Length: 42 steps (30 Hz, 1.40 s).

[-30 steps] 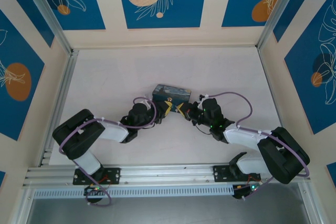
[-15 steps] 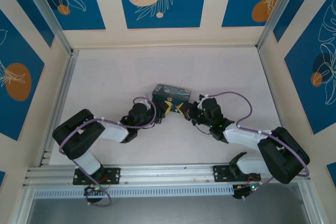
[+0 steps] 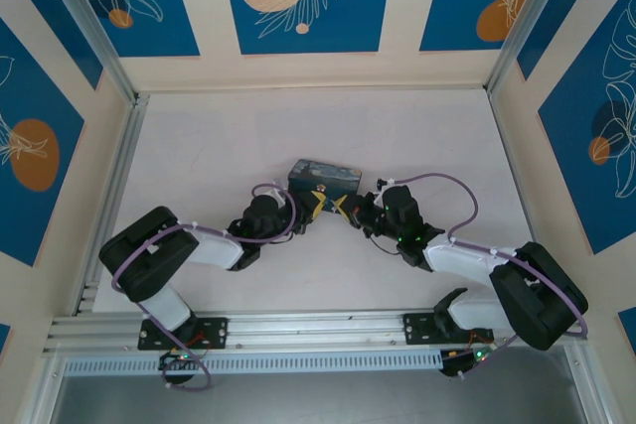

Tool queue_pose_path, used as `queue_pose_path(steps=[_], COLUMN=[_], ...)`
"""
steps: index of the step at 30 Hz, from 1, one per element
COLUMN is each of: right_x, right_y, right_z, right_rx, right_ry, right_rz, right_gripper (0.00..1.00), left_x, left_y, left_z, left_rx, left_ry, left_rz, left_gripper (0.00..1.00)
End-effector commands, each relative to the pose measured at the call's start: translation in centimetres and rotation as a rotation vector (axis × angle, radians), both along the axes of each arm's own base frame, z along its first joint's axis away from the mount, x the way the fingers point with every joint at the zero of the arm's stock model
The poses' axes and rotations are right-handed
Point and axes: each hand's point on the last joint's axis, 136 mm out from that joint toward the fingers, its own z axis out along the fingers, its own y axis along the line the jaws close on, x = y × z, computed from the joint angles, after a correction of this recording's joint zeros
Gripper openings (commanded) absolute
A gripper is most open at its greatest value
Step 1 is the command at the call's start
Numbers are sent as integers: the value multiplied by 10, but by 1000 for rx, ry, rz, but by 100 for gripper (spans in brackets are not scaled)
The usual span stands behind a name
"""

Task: Unlock a padlock with a key

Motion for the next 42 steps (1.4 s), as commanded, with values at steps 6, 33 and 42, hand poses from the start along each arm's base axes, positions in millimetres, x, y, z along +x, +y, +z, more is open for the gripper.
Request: queue_pose_path(steps=[6, 33, 42], right_x=[5, 5, 9], right_y=[7, 6, 7], right_z=[21, 33, 25], right_rx=[16, 68, 92], right_ry=[-67, -128, -98], right_rz=[14, 55, 60], right_gripper=[0, 0, 0], left_x=[1, 1, 0], left_y=[0, -3, -6], left_z=[3, 36, 43], left_rx=[-6, -157, -163], left_ry=[-15, -13, -21], left_rz=[-5, -5, -18], left_gripper=[0, 0, 0])
